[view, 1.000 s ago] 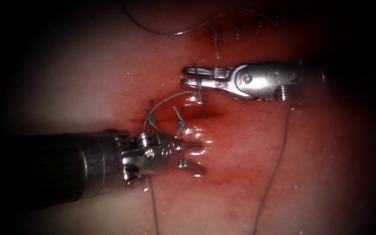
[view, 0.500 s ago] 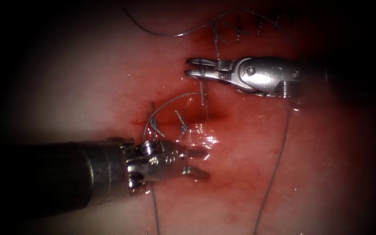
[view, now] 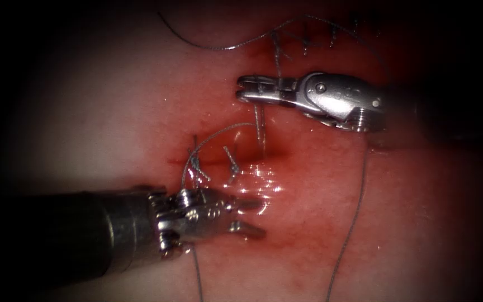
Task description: Wound Closure
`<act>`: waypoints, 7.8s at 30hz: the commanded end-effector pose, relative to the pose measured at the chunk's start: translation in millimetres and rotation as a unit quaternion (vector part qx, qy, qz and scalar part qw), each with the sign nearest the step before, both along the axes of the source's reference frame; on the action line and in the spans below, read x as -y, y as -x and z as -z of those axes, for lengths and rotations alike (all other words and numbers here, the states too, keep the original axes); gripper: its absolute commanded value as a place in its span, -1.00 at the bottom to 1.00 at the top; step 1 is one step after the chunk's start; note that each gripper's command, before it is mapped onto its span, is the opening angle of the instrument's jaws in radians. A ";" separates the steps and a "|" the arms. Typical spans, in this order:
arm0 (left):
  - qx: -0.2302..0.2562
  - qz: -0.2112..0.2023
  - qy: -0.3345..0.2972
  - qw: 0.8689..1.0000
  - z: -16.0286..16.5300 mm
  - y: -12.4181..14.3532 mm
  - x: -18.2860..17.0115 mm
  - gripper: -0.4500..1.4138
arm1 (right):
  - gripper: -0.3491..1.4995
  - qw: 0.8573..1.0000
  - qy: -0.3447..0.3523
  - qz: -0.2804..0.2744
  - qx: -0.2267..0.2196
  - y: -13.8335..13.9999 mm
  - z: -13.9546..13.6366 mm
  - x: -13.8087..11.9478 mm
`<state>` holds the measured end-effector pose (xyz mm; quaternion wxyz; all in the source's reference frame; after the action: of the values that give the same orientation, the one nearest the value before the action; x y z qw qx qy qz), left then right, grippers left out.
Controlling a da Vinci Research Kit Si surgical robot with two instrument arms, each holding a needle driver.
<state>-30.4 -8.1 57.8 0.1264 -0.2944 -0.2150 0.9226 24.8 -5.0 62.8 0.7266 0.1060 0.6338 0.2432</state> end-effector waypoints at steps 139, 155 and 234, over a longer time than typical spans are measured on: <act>0.277 0.196 -0.268 0.902 7.5 0.0 -4.6 -1.00 | 0.69 0.994 -0.064 -0.036 0.081 7.6 5.9 3.7; 0.355 0.172 -0.233 0.889 16.1 -3.0 -5.0 -1.00 | 0.75 0.985 0.120 0.067 0.101 0.3 12.3 9.9; 0.185 0.189 -0.052 0.963 27.2 -17.8 -4.5 -0.95 | -0.02 0.981 -0.004 -0.032 0.190 -1.4 8.6 10.5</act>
<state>-12.0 -3.5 30.1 0.2721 -0.4879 -0.2219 0.7992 25.3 -15.2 53.7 0.8271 0.0394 0.4830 0.2845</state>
